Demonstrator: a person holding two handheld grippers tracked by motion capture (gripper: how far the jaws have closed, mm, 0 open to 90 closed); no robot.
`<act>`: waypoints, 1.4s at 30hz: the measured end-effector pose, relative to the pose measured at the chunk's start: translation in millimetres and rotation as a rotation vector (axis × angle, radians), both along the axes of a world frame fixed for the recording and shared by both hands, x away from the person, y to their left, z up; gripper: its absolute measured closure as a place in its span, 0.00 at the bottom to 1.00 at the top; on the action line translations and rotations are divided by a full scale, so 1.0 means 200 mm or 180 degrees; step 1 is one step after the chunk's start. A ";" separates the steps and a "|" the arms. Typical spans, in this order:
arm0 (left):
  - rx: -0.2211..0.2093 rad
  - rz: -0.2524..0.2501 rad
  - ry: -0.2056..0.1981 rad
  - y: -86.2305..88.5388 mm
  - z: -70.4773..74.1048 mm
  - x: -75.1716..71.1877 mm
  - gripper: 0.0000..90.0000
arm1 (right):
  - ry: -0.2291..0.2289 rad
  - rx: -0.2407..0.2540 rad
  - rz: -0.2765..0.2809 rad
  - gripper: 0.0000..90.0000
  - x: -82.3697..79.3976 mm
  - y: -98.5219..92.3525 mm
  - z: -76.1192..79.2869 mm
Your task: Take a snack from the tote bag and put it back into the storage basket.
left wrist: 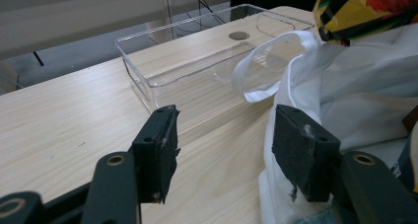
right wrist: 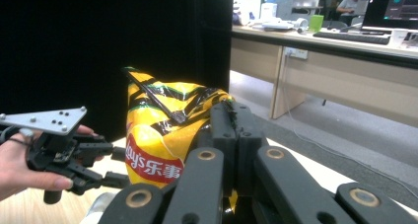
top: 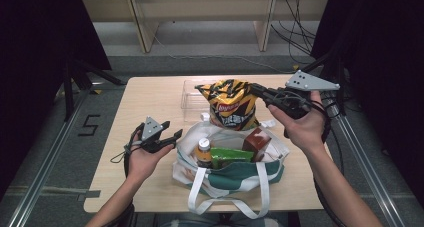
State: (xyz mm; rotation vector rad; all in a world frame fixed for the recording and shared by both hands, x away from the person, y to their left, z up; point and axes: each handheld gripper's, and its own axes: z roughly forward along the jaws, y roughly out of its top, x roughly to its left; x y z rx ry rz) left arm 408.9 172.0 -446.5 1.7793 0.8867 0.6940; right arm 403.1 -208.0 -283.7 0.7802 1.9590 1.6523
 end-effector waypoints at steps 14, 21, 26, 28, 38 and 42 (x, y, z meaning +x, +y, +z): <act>-0.0048 0.0111 -0.0030 0.01 0.02 -0.08 0.47 | -0.0009 0.0143 -0.0082 1.00 -0.02 -0.01 0.05; -0.0036 0.0101 -0.0046 0.03 0.01 -0.13 0.47 | -0.0067 0.0172 -0.0165 1.00 -0.03 -0.02 0.06; -0.0047 0.0117 -0.0087 0.05 0.03 -0.14 0.47 | -0.0099 0.0214 -0.0212 1.00 -0.02 -0.02 0.07; -0.0066 0.0132 -0.0094 0.05 0.03 -0.13 0.47 | -0.0050 0.0236 -0.0210 1.00 -0.02 -0.01 0.07; -0.0156 0.0161 -0.0096 0.06 0.02 -0.09 0.47 | -0.0106 0.0209 -0.0180 1.00 0.08 -0.01 0.06; -0.0169 0.0164 -0.0079 0.06 0.01 -0.09 0.47 | -0.0095 0.0267 -0.0205 1.00 0.11 -0.01 0.06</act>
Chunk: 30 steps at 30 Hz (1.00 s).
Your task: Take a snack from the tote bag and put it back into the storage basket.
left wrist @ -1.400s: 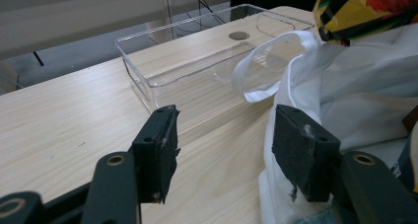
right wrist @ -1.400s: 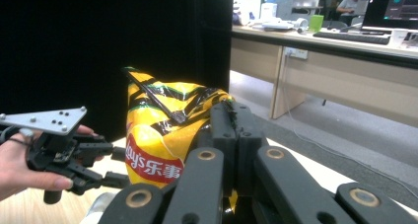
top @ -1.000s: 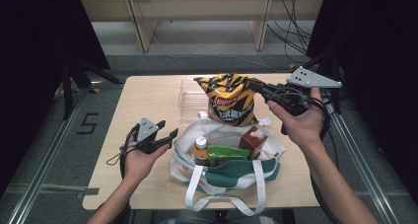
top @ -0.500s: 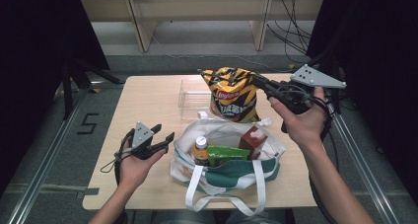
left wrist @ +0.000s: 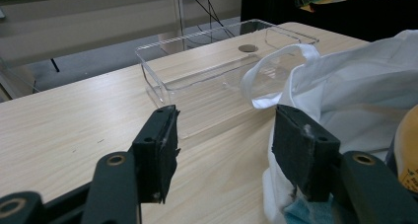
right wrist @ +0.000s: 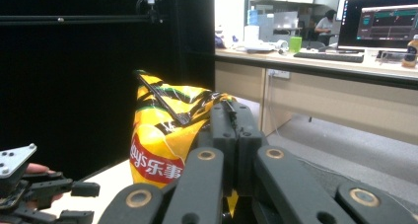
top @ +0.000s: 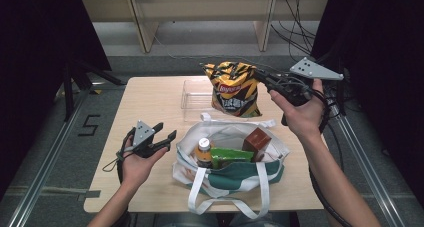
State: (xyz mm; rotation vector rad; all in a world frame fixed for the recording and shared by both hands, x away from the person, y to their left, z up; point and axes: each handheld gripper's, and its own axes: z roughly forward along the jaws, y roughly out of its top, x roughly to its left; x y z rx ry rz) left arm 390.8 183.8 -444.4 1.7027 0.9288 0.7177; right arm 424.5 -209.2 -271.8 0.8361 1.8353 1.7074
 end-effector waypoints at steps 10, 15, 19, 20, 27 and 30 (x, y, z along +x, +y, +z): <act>-0.0029 0.0010 -0.0007 0.01 0.00 0.00 0.47 | -0.0056 -0.0026 -0.0072 1.00 0.06 0.01 0.01; -0.0065 -0.0005 0.0041 0.00 -0.01 0.00 0.47 | -0.0019 -0.0011 -0.0103 1.00 0.09 0.01 0.01; -0.0029 -0.0010 0.0005 0.00 -0.01 0.00 0.47 | -0.0016 -0.0006 -0.0115 1.00 0.10 0.01 0.02; -0.0036 -0.0040 -0.0016 0.00 -0.01 0.00 0.47 | 0.0004 0.0005 -0.0105 1.00 0.11 0.01 0.02; -0.0033 -0.0037 -0.0019 0.00 -0.01 0.00 0.47 | -0.0022 -0.0036 -0.0178 1.00 0.16 0.03 0.01; -0.0014 -0.0007 -0.0006 0.00 -0.01 0.00 0.47 | -0.0017 -0.0037 -0.0196 1.00 0.20 0.04 0.00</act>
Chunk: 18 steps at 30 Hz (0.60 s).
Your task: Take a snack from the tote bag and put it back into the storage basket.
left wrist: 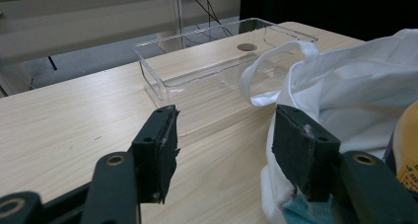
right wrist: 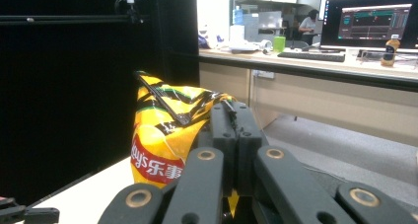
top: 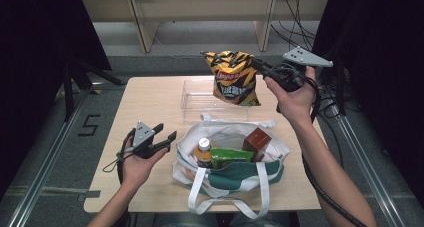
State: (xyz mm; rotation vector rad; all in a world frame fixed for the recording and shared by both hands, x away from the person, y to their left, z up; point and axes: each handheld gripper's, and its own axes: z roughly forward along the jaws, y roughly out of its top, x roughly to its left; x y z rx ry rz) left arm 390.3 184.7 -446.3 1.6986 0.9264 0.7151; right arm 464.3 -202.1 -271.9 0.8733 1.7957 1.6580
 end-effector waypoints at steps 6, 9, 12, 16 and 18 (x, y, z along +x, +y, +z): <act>-0.0004 -0.0005 -0.0002 0.00 0.00 0.00 0.47 | 0.0065 0.0011 -0.0059 1.00 0.04 0.01 -0.01; 0.0001 -0.0008 -0.0005 0.00 0.00 0.00 0.47 | 0.0087 0.0018 -0.0072 1.00 0.07 0.01 -0.01; -0.0014 0.0006 0.0005 0.00 0.00 0.00 0.47 | 0.0091 0.0009 -0.0088 1.00 0.09 0.02 -0.01; -0.0015 0.0013 0.0003 0.00 0.00 0.00 0.47 | 0.0071 0.0002 -0.0100 1.00 0.11 0.03 0.00; -0.0012 0.0008 0.0006 0.00 0.00 0.00 0.47 | 0.0102 0.0038 -0.0132 1.00 0.12 0.03 0.00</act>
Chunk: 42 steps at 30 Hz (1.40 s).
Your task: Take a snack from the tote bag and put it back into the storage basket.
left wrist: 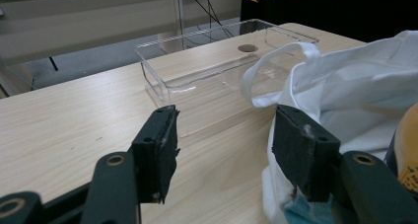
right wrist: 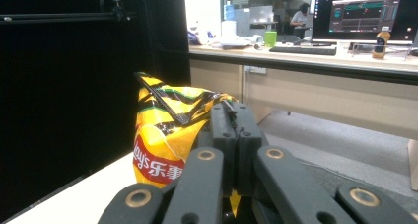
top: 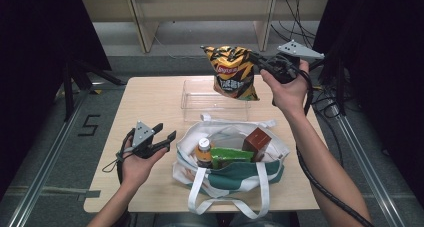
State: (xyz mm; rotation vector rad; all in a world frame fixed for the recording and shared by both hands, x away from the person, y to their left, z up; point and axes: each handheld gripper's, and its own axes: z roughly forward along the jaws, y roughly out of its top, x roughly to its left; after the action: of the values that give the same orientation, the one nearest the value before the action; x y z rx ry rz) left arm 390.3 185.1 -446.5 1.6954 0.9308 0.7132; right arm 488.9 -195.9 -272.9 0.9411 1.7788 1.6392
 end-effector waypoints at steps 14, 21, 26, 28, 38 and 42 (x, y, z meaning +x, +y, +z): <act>0.0004 -0.0007 -0.0004 0.00 0.00 0.00 0.47 | 0.0066 -0.0062 -0.0049 1.00 0.09 0.02 -0.02; 0.0006 -0.0008 -0.0004 0.00 0.00 0.00 0.47 | 0.0102 -0.0055 -0.0072 1.00 0.12 0.03 -0.02; 0.0006 -0.0006 -0.0001 0.00 0.00 0.00 0.47 | 0.0127 -0.0043 -0.0081 1.00 0.16 0.04 -0.03; 0.0003 -0.0003 0.0002 0.00 0.00 0.00 0.47 | 0.0127 -0.0063 -0.0088 1.00 0.16 0.04 -0.03; 0.0005 -0.0005 0.0009 0.00 -0.01 0.00 0.47 | 0.0223 -0.0035 -0.0127 1.00 0.22 0.06 -0.05; 0.0006 -0.0012 0.0003 0.00 -0.01 0.00 0.47 | 0.0228 -0.0049 -0.0128 1.00 0.24 0.06 -0.05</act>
State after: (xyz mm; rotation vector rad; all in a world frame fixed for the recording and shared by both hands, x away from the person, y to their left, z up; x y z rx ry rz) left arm 391.0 184.7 -448.1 1.6988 0.9277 0.7113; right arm 537.3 -184.1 -283.5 1.0339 1.8053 1.5831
